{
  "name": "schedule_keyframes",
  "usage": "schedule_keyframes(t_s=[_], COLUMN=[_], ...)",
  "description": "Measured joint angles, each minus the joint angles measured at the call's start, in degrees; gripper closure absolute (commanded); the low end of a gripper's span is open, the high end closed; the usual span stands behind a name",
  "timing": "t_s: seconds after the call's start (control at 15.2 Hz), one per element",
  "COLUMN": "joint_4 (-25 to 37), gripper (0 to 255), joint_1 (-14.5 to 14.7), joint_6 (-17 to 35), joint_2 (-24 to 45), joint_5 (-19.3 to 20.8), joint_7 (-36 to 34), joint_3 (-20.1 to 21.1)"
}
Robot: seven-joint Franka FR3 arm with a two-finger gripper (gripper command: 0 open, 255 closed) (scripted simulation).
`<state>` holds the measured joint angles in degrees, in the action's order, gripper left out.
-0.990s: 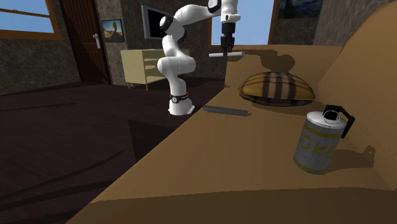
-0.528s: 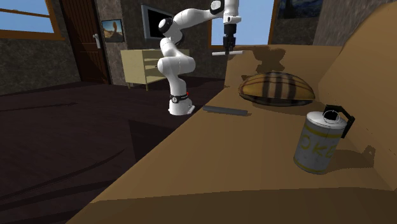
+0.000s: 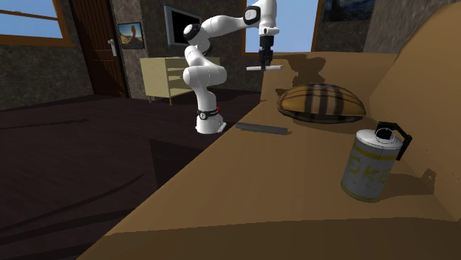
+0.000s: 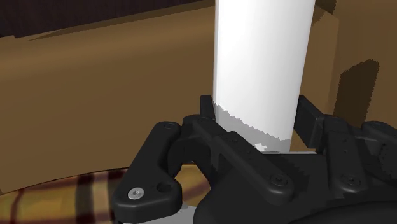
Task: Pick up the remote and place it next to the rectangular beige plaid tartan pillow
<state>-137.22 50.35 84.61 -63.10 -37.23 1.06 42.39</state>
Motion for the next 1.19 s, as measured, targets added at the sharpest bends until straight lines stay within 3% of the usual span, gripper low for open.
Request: schedule_keyframes(t_s=[1.19], joint_4=[-12.02], gripper=[255], joint_1=[2.52], joint_6=[10.31], joint_2=[-2.37], joint_5=[-7.93], joint_7=[1.44], joint_3=[8.66])
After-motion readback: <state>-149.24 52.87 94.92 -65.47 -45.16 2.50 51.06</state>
